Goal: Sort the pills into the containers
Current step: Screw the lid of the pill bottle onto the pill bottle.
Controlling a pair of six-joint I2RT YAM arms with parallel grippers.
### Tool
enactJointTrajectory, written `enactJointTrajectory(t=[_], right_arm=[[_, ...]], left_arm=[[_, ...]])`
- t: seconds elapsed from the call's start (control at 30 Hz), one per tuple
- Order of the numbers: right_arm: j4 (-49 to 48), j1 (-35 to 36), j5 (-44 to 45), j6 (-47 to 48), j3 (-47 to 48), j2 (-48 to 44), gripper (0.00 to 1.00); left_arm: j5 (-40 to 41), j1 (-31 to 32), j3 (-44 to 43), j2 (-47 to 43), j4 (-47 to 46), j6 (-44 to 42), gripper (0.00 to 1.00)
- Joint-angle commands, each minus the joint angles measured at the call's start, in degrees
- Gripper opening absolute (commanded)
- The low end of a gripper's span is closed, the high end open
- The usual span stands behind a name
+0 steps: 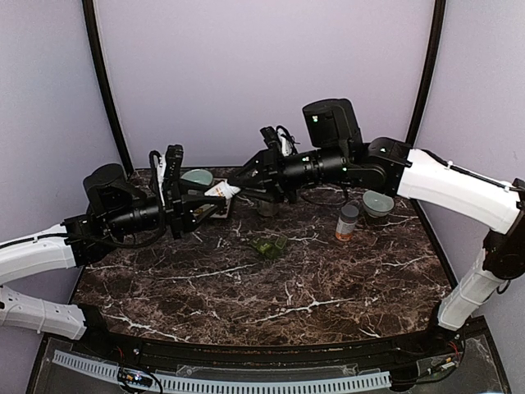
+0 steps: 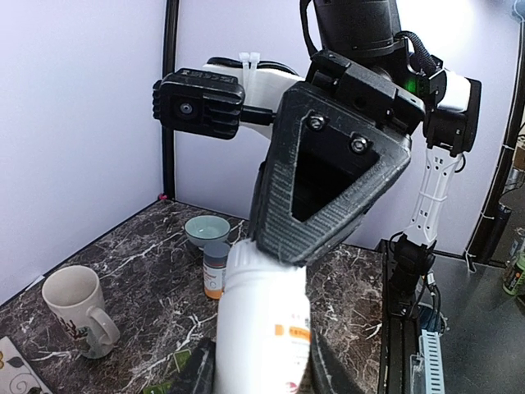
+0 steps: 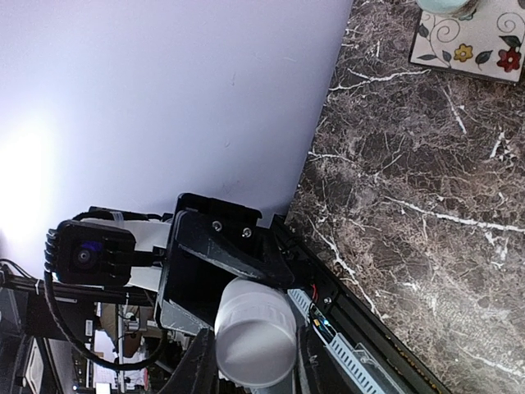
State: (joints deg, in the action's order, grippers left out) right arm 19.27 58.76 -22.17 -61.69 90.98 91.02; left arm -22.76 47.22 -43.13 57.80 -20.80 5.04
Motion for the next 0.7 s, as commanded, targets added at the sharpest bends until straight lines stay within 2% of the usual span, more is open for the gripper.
enactJointTrajectory(t=[0.0,0.2,0.67], right_arm=[[-4.34,1.52,-2.41,-6.9,-2.37,2.78,0.1],[-5.13,1.44,-1.8,-6.86,-1.49,2.05,0.18],[-2.53,1.31,5.26,2.91,-1.41,-3.61,0.42]], left_arm=[[0.61,2.07,0.08,-2.33,-12.65,-1.97,0.0],[0.58,2.08,0.64,-2.51,-12.67,-1.6,0.0],[0.62,2.04,1.5,-3.48,-11.83,0.47,0.0]])
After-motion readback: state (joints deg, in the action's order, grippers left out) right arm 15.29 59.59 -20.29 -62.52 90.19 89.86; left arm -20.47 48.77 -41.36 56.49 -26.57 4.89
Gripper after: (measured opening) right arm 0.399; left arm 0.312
